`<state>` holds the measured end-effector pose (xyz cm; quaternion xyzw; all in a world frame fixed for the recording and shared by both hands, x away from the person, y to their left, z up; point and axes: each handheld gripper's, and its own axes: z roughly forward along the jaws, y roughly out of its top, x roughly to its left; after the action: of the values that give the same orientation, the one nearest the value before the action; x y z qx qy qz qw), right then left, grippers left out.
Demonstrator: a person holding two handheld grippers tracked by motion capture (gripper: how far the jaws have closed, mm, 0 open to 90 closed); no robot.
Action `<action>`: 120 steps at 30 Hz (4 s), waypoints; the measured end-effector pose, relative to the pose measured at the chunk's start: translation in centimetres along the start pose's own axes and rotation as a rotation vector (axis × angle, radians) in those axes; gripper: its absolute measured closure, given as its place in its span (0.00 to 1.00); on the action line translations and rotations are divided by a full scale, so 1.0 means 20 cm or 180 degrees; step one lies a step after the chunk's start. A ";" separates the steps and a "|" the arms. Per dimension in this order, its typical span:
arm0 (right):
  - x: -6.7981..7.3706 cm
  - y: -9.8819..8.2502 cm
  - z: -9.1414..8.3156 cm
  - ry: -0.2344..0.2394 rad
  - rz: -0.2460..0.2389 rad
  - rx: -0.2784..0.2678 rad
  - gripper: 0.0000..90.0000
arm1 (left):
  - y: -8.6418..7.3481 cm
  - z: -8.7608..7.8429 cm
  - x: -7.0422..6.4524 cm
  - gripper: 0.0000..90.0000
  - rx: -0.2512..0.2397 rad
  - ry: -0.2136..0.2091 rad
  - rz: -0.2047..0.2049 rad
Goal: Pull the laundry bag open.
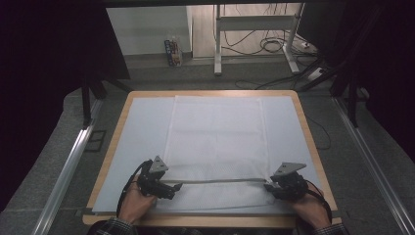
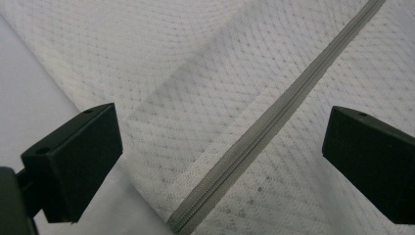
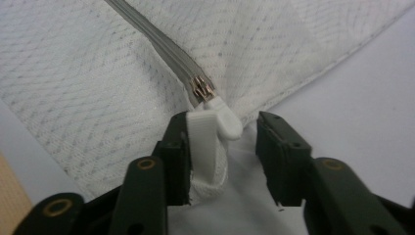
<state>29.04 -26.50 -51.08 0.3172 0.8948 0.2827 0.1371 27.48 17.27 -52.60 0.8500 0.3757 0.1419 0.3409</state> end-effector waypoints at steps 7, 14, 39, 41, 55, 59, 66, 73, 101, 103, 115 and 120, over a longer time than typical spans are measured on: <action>-0.01 -0.01 -0.01 0.0037 0.0269 0.0025 0.77 | 0.00 0.00 0.00 0.01 0.0003 0.0014 -0.0008; 0.00 -0.01 -0.02 0.0099 0.0131 0.0019 0.93 | 0.02 0.00 -0.01 0.02 -0.0017 -0.0027 -0.0007; 0.03 0.02 -0.06 0.0049 -0.0158 -0.0161 0.94 | 0.45 0.27 -0.27 0.05 -0.0255 -0.0651 0.0308; 0.03 0.02 -0.06 0.0031 -0.0184 -0.0178 0.94 | 0.49 0.30 -0.29 0.05 -0.0256 -0.0681 0.0341; 0.03 0.02 -0.06 -0.0015 -0.0232 -0.0177 0.93 | 0.68 0.51 -0.46 0.04 -0.0367 -0.0833 0.0571; 0.03 0.02 -0.06 -0.0003 -0.0212 -0.0173 0.93 | 0.76 0.55 -0.52 0.04 -0.0378 -0.0867 0.0694; 0.03 0.02 -0.06 0.0027 -0.0188 -0.0168 0.93 | 0.85 0.62 -0.61 0.04 -0.0352 -0.0918 0.0881; 0.02 0.02 -0.06 0.0057 -0.0140 -0.0150 0.93 | 0.89 0.67 -0.65 0.03 -0.0395 -0.1012 0.0825; 0.03 0.02 -0.06 -0.0005 -0.0201 -0.0131 0.93 | 0.85 0.60 -0.56 0.08 -0.0356 -0.0970 0.0698; 0.03 0.02 -0.06 -0.0017 -0.0201 -0.0135 0.93 | 0.83 0.58 -0.55 0.12 -0.0357 -0.1024 0.0701; 0.04 0.03 -0.06 -0.0101 -0.0313 -0.0152 0.93 | 0.79 0.53 -0.55 0.50 -0.0318 -0.1494 0.0655; 0.05 0.03 -0.06 -0.0139 -0.0372 -0.0156 0.93 | 0.80 0.55 -0.56 0.70 -0.0279 -0.1696 0.0506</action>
<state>28.01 -26.02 -49.85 0.2671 0.9014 0.2890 0.1805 34.03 -3.96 -49.49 0.8686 0.1985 -0.0442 0.4519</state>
